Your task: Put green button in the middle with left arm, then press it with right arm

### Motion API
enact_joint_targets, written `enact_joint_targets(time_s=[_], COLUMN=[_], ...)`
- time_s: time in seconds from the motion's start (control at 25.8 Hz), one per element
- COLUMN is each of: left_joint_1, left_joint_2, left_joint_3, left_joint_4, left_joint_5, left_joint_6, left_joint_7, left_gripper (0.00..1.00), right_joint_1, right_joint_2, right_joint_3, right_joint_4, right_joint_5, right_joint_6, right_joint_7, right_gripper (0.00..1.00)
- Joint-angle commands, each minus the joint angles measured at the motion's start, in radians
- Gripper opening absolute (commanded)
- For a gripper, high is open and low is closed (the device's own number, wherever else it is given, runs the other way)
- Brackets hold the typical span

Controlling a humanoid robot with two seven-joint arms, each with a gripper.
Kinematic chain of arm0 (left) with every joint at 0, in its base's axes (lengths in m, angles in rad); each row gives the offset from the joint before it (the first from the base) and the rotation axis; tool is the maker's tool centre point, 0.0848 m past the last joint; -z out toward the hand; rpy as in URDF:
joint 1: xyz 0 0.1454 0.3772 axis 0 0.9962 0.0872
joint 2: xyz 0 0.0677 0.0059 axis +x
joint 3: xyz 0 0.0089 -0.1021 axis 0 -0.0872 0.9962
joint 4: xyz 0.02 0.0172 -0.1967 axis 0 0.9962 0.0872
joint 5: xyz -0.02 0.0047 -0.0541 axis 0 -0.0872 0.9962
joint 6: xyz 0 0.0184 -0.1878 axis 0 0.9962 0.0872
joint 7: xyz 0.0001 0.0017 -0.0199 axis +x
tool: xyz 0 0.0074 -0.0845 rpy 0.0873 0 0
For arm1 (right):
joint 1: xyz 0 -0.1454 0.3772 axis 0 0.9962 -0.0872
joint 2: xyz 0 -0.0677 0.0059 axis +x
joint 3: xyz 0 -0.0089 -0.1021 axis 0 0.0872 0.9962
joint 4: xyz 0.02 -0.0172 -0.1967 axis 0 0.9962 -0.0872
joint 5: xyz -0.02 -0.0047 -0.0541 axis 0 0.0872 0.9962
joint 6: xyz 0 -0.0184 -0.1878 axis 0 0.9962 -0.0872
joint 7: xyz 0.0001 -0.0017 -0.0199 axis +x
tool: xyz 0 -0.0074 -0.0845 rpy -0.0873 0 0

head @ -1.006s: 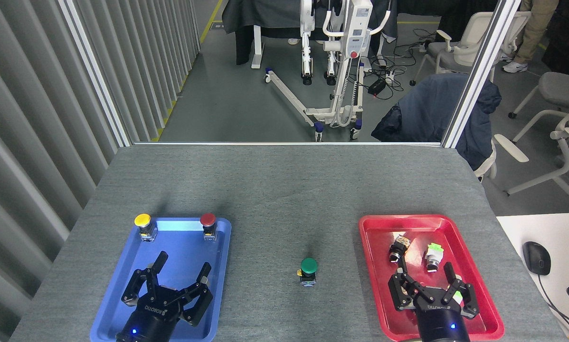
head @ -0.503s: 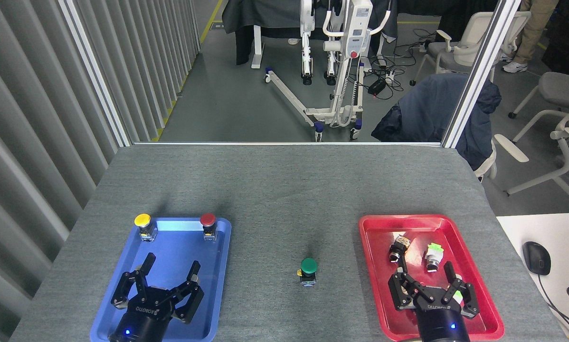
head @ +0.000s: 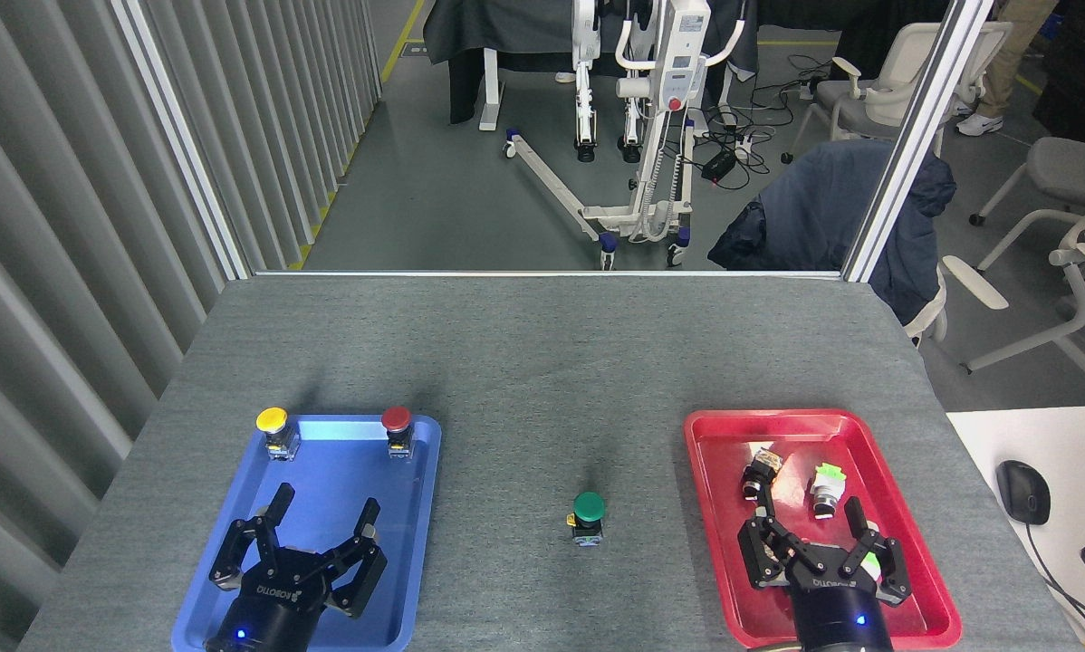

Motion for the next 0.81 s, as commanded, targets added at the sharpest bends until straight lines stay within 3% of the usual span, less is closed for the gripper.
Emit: enact_joint_targets(time_s=[0.0, 0.77], left_joint_1=[0.001, 0.002], left_joint_2=[0.000, 0.009], left_joint_3=[0.001, 0.010], left_joint_4=[0.000, 0.006], left_joint_5=[0.000, -0.002], left_joint_6=[0.000, -0.008], left_joint_7=[0.000, 0.000], left_gripper=[0.98, 0.98], right_joint_1=[0.000, -0.022], right_joint_2=[0.002, 0.019], right_joint_3=[0.000, 0.003], right_joint_4=[0.000, 0.000], right_joint_5=[0.000, 0.000], right_joint_6=[0.001, 0.002], right_joint_7=[0.003, 0.002], right_gripper=[0.99, 0.99])
